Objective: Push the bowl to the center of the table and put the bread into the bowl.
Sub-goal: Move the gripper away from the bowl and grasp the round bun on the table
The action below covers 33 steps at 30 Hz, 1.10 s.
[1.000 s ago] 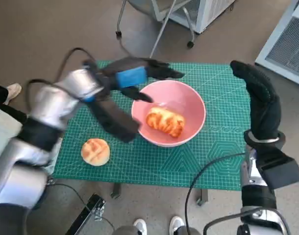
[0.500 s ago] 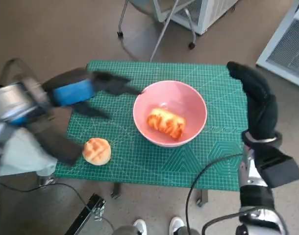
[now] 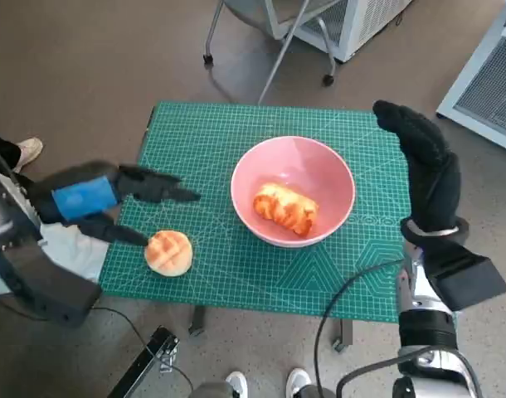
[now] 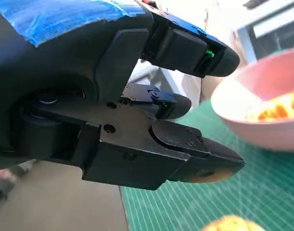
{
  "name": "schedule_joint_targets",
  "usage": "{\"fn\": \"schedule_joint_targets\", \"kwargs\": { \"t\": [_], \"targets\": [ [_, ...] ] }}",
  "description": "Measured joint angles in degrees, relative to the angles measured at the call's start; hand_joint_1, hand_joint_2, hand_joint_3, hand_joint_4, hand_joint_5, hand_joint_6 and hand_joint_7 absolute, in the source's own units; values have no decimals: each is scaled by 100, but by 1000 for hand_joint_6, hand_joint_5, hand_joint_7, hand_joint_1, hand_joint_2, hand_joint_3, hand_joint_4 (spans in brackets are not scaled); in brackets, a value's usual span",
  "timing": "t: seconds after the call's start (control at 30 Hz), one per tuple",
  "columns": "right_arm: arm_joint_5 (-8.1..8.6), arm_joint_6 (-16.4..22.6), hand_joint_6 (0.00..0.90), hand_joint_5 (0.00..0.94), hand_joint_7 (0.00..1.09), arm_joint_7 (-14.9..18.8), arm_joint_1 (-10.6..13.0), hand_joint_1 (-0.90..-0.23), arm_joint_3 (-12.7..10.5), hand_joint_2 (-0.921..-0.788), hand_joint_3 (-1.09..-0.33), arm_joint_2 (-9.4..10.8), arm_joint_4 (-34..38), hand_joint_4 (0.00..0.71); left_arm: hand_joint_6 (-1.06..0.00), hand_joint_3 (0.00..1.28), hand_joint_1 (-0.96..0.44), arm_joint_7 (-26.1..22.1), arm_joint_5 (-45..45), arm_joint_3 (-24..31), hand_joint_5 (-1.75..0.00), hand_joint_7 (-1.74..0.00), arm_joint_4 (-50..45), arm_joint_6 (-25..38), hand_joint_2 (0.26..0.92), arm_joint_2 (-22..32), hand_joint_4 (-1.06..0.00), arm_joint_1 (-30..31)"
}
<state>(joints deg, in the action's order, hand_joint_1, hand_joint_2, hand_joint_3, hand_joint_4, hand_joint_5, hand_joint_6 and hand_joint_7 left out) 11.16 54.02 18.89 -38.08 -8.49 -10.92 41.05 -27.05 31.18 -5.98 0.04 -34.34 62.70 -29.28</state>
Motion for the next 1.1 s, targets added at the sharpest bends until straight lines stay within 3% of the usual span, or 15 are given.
{"fn": "schedule_joint_targets", "kwargs": {
  "t": [0.4,0.73,1.1],
  "targets": [
    [37,-164,27,5,800,136,-21,-577,11,-921,-823,29,-46,361,-629,0,-32,-27,489,-81,-7,-13,-75,142,768,-177,-484,274],
    [174,-232,24,5,806,292,-19,-578,-3,-921,-820,29,-106,361,-589,4,-87,2,1235,-568,0,0,355,105,778,-426,-423,274],
    [195,-232,27,5,802,307,-9,-580,-23,-921,-814,-22,-113,363,-538,8,-102,36,2058,-1141,0,0,1003,205,793,-751,-383,43]
  ]
}}
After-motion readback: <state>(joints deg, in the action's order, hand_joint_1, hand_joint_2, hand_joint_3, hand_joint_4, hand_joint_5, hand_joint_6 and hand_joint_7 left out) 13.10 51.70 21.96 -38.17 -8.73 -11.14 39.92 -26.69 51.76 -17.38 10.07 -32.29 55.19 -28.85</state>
